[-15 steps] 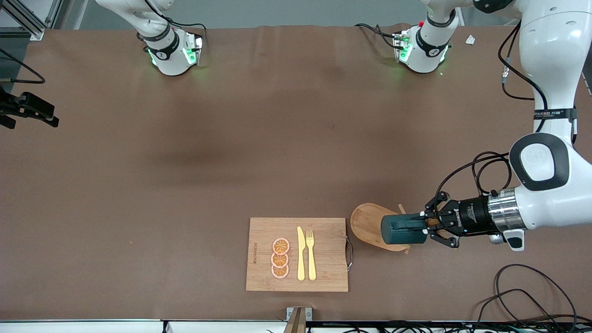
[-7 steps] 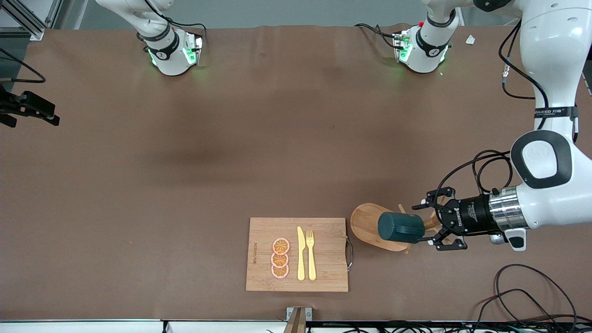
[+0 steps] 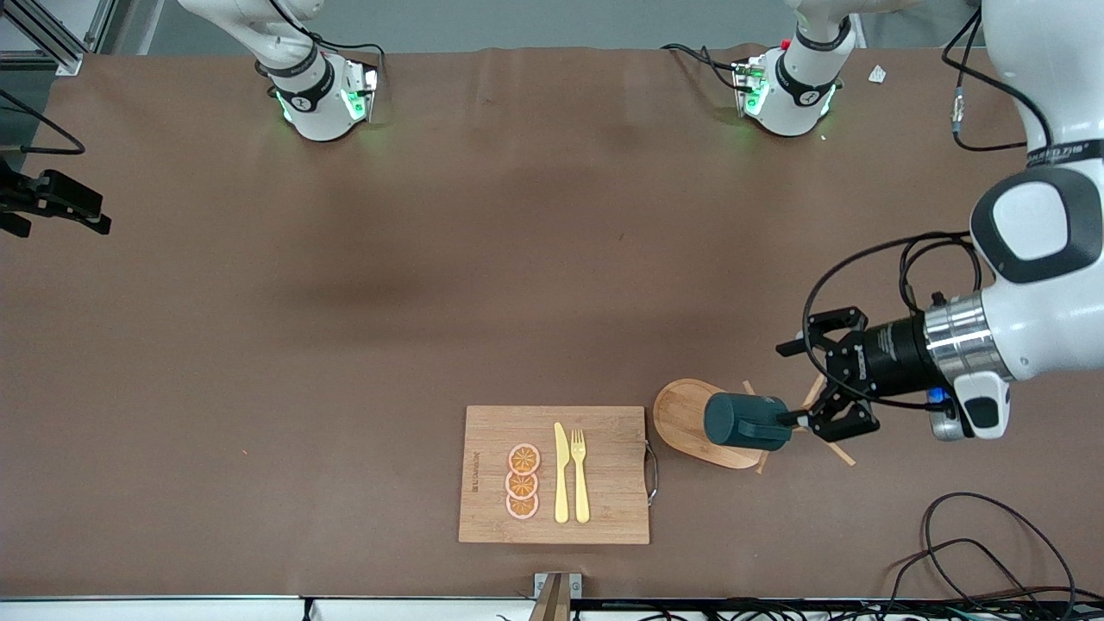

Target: Pass cup and hang on rack

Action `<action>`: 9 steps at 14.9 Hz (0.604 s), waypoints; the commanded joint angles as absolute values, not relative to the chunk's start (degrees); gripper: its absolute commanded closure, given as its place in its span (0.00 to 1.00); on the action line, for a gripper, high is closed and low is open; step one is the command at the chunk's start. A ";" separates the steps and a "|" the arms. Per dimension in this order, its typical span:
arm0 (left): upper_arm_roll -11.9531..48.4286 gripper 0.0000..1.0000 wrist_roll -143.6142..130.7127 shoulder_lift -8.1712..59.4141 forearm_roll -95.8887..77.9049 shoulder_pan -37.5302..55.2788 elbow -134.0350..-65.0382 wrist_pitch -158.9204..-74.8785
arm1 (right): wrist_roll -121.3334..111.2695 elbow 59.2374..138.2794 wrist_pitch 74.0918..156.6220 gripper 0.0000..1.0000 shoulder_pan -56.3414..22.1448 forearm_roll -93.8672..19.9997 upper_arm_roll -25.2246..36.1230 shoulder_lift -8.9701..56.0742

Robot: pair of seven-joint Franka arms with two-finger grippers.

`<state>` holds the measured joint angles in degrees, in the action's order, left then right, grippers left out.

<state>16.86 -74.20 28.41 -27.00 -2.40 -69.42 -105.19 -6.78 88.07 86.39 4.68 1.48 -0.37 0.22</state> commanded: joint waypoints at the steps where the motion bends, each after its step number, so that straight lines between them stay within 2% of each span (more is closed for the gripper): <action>1: 20.90 0.00 -70.33 24.97 -16.13 -2.64 -70.66 -102.93 | -6.15 87.89 86.04 0.00 5.10 1.32 -0.79 -0.09; 4: 24.07 0.00 -62.27 21.81 -4.60 -2.99 -70.66 -98.37 | -6.15 87.89 85.87 0.00 5.10 1.41 -0.79 -0.09; 9: 23.82 0.00 -41.69 14.78 3.68 -2.64 -71.10 -90.80 | -6.15 87.89 85.96 0.00 5.01 1.41 -0.88 -0.09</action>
<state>24.09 -48.29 19.11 0.70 -2.55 -69.38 -93.06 -6.78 88.05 86.38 4.68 1.48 -0.42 0.22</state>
